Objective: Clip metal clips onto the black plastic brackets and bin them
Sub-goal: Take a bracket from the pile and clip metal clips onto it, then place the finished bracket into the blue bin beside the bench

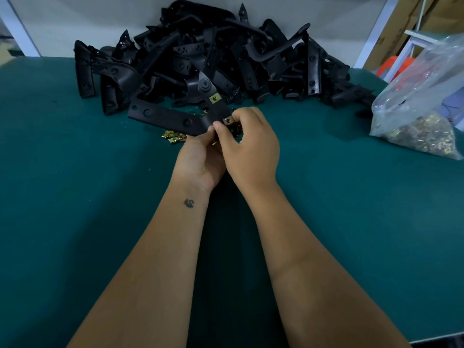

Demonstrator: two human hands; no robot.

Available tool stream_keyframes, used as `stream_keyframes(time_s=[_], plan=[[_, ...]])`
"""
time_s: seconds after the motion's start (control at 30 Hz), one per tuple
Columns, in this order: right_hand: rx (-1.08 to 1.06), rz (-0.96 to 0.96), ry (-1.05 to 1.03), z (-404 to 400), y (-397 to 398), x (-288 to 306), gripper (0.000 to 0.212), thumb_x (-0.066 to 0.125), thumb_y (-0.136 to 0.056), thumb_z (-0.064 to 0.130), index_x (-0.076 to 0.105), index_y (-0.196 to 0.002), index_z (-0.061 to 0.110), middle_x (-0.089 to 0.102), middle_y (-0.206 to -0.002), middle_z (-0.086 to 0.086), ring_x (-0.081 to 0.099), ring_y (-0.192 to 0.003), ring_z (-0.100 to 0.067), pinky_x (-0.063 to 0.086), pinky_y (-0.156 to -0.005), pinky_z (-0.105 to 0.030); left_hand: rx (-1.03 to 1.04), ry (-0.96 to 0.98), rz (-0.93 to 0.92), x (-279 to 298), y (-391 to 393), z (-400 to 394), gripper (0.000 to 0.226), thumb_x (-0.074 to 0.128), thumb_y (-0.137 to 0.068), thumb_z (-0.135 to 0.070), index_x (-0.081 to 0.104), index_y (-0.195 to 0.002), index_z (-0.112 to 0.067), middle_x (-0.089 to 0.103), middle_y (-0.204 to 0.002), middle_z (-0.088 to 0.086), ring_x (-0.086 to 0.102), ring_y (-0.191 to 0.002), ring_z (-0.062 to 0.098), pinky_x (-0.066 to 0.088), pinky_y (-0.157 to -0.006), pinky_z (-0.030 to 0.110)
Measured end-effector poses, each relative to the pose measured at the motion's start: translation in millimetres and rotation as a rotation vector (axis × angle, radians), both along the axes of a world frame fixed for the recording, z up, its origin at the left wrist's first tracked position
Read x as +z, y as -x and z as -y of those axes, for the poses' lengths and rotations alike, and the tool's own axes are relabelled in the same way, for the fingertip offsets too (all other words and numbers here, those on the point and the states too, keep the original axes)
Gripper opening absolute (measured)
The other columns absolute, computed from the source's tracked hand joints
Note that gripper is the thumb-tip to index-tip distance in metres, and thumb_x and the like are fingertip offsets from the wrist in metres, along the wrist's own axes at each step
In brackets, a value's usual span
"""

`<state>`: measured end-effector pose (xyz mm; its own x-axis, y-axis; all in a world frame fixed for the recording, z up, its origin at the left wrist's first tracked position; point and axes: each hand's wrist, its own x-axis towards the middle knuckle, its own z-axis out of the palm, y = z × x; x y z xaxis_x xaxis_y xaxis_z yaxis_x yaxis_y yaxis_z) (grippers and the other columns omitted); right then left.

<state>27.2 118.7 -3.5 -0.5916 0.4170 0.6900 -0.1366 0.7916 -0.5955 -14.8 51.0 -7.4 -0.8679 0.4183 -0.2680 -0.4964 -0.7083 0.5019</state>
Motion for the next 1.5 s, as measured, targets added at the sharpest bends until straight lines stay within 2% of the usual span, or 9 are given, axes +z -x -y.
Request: stream_keyframes(time_s=[0.2, 0.43, 0.57, 0.73, 0.87, 1.0, 1.17, 1.3, 1.5], plan=[[0.02, 0.009, 0.041, -1, 0, -1, 0.023, 0.072, -0.085, 0.026, 0.063, -0.089, 0.005, 0.063, -0.09, -0.002, 0.058, -0.081, -0.022, 0.048, -0.071, -0.042, -0.021, 0.04, -0.004, 0, 1, -1, 0.037, 0.042, -0.104, -0.01, 0.052, -0.139, -0.004, 0.06, -0.136, 0.014, 0.055, -0.129, 0.027, 0.039, -0.114, 0.041], [0.022, 0.043, 0.149, -3, -1, 5, 0.029, 0.068, -0.087, 0.035, 0.063, -0.111, 0.019, 0.06, -0.103, 0.009, 0.057, -0.09, -0.007, 0.047, -0.072, -0.023, 0.026, 0.134, -0.175, -1, 0, -2, 0.038, 0.042, -0.099, 0.007, 0.061, -0.121, -0.017, 0.067, -0.118, 0.012, 0.063, -0.116, 0.03, 0.045, -0.108, 0.046], [-0.004, 0.041, 0.143, -7, -1, 5, 0.022, 0.066, -0.09, 0.029, 0.067, -0.106, 0.015, 0.063, -0.098, 0.007, 0.058, -0.086, -0.01, 0.049, -0.074, -0.028, 0.038, 0.198, -0.227, 3, -2, -4, 0.038, 0.039, -0.1, 0.008, 0.061, -0.113, -0.02, 0.072, -0.107, 0.007, 0.071, -0.095, 0.021, 0.059, -0.083, 0.035], [-0.01, 0.027, 0.199, -9, -2, 5, 0.016, 0.065, -0.091, 0.027, 0.067, -0.102, 0.015, 0.062, -0.094, 0.008, 0.056, -0.082, -0.006, 0.046, -0.071, -0.019, 0.048, 0.285, -0.262, 3, -4, -6, 0.034, 0.047, -0.098, 0.004, 0.06, -0.124, -0.013, 0.071, -0.112, 0.009, 0.069, -0.1, 0.024, 0.059, -0.086, 0.036], [0.09, 0.017, 0.391, -5, -2, 5, 0.023, 0.068, -0.088, 0.024, 0.064, -0.11, 0.019, 0.063, -0.103, 0.008, 0.058, -0.095, -0.005, 0.047, -0.082, -0.018, 0.065, 0.201, -0.133, 3, -3, -4, 0.026, 0.056, -0.1, -0.017, 0.062, -0.124, -0.009, 0.073, -0.11, 0.012, 0.073, -0.09, 0.021, 0.06, -0.073, 0.032], [0.165, 0.064, 0.646, -4, 0, 4, 0.028, 0.075, -0.082, 0.027, 0.064, -0.107, 0.022, 0.065, -0.107, 0.005, 0.061, -0.095, -0.002, 0.05, -0.082, -0.017, 0.119, 0.049, -0.052, 0, 4, 1, 0.026, 0.056, -0.101, -0.021, 0.064, -0.118, -0.002, 0.074, -0.104, 0.013, 0.073, -0.089, 0.023, 0.06, -0.083, 0.037], [0.301, -0.045, 0.879, -10, -5, 10, 0.01, 0.077, -0.082, 0.013, 0.07, -0.089, 0.011, 0.068, -0.077, 0.008, 0.061, -0.069, 0.001, 0.048, -0.062, -0.013, 0.156, 0.232, -0.104, 1, 6, 8, 0.029, 0.068, -0.092, -0.021, 0.064, -0.117, -0.006, 0.071, -0.094, 0.007, 0.06, -0.064, 0.013, 0.053, -0.058, 0.023], [0.334, -0.132, 1.002, -26, -18, 15, 0.012, 0.075, -0.085, 0.01, 0.066, -0.09, 0.015, 0.068, -0.072, 0.014, 0.061, -0.067, 0.004, 0.047, -0.064, -0.012, 0.228, 0.242, -0.156, 8, 5, 17, 0.009, 0.07, -0.091, -0.017, 0.065, -0.091, -0.009, 0.071, -0.075, 0.003, 0.066, -0.06, 0.01, 0.054, -0.062, 0.02], [0.418, -0.242, 1.261, -48, -57, 23, 0.02, 0.067, -0.09, 0.002, 0.064, -0.109, 0.008, 0.07, -0.086, 0.006, 0.061, -0.073, -0.004, 0.045, -0.069, -0.021, 0.13, 0.221, -0.181, 25, -43, -23, 0.014, 0.069, -0.091, -0.01, 0.062, -0.099, -0.001, 0.069, -0.086, 0.008, 0.066, -0.067, 0.012, 0.055, -0.063, 0.018]])
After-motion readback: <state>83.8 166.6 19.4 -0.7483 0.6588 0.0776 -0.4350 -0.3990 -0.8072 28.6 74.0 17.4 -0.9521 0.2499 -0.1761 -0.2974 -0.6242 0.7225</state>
